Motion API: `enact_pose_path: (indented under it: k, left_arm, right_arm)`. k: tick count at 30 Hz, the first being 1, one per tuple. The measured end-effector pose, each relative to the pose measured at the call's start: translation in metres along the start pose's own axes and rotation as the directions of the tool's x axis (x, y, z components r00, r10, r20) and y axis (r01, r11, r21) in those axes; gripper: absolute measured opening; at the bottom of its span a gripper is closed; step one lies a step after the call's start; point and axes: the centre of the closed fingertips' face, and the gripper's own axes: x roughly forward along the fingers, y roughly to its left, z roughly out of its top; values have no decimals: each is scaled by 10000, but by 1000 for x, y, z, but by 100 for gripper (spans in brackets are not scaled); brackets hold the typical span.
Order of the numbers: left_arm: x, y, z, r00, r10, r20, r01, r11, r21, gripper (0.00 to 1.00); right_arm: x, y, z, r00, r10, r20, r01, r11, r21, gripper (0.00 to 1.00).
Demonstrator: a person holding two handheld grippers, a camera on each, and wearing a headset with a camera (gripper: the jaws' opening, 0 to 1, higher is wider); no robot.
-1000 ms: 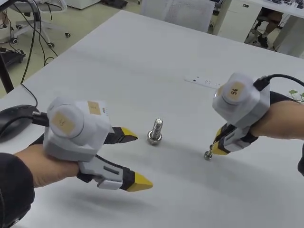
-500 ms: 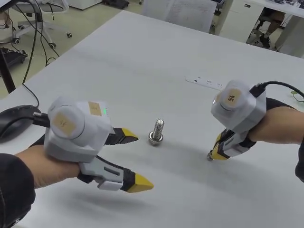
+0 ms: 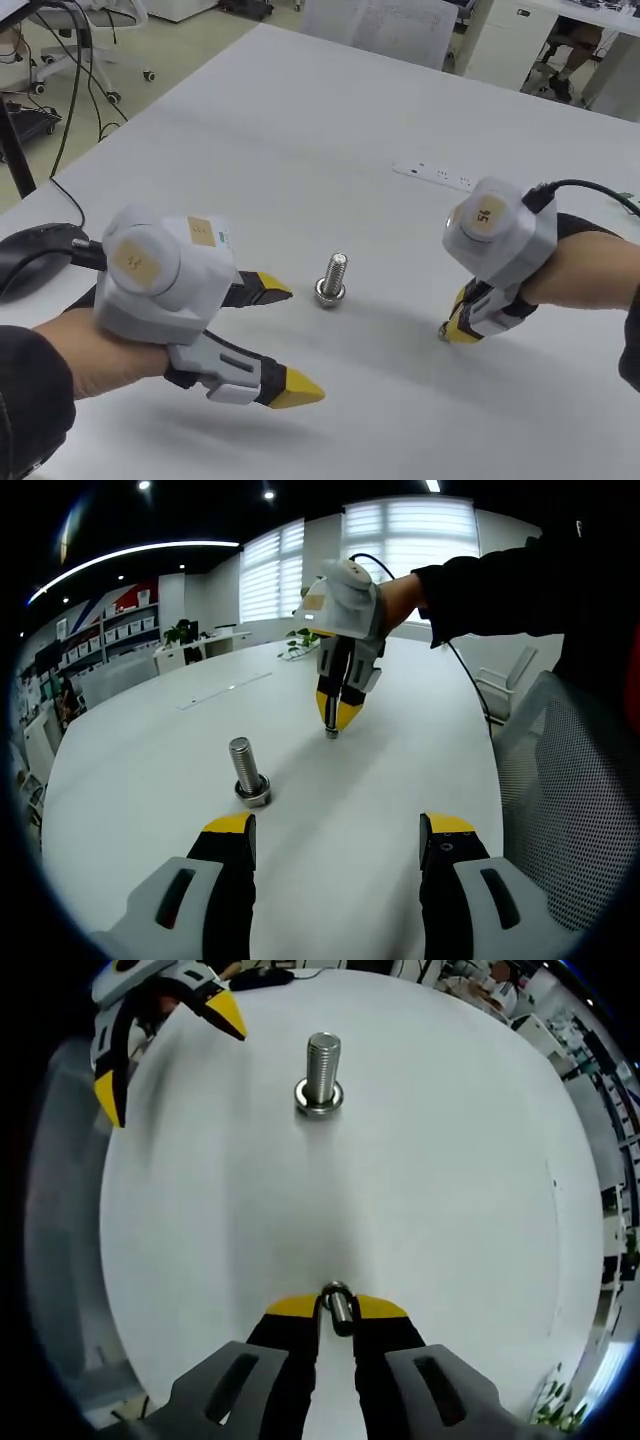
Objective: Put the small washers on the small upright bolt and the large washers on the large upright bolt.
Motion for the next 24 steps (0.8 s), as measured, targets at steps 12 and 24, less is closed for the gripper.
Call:
enact_pose_path:
  k: [12, 24]
  left_arm:
    - [0, 1, 0, 10000, 12, 4, -12, 10000, -17, 65]
    - [1, 0, -1, 10000, -9, -6, 9, 10000, -17, 65]
  right_arm:
    - [1, 0, -1, 10000, 12, -12, -12, 10000, -2, 15]
    - [-3, -2, -2, 9999, -96, 119, 95, 9999, 121, 18]
